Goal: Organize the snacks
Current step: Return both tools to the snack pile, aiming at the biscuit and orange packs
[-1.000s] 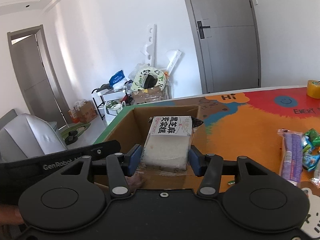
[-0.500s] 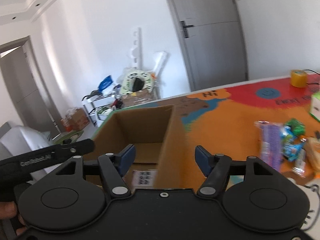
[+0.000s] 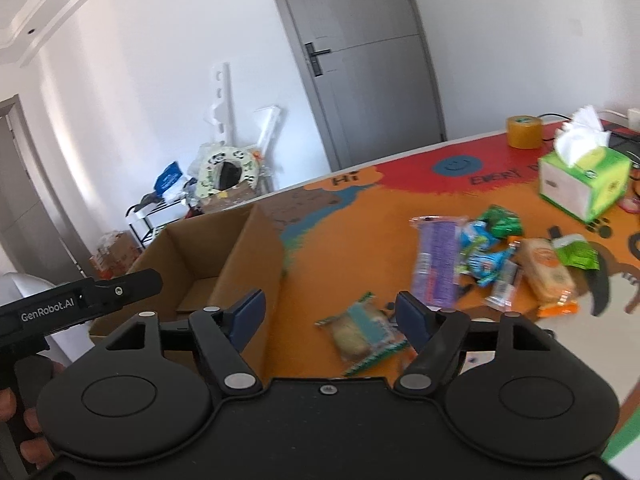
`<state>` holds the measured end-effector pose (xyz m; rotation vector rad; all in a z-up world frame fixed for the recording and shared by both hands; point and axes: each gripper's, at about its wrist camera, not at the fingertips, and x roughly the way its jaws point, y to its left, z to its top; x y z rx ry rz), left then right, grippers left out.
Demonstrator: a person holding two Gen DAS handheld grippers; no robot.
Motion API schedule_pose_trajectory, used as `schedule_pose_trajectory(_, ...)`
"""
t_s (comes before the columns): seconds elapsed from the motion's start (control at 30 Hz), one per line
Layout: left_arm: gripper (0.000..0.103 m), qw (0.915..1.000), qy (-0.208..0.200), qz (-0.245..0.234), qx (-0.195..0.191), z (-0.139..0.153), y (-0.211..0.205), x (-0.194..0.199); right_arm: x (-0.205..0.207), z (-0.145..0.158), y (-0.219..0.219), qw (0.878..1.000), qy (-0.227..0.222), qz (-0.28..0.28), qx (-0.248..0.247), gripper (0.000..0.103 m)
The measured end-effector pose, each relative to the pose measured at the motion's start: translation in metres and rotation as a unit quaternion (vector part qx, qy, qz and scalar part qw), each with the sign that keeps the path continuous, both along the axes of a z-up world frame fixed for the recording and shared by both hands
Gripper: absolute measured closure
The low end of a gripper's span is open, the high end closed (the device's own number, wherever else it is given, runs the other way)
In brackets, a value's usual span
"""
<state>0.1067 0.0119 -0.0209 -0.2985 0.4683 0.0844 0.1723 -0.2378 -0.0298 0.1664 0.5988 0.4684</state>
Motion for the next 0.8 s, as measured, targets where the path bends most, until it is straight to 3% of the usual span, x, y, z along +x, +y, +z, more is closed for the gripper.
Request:
schedule_pose_trajectory(0.23,0.019,0.9996,0.011,-0.023,0.013,0.000,-0.027,0.007,-0.004,-0.004,-0.028,1.000,0.009,-0.027,-0.002,0.025)
schedule_pose_trajectory(0.6,0.013,0.9964,0.024,-0.074,0.036,-0.002,-0.072,0.011,-0.011,-0.013,-0.067,0.998,0.015,-0.061,-0.004,0.006)
schedule_pose_trajectory(0.8,0.013,0.9942,0.024,-0.097,0.040,-0.006,-0.095,0.012,-0.014,-0.022,-0.087,0.997,0.022,-0.080,-0.005,0.006)
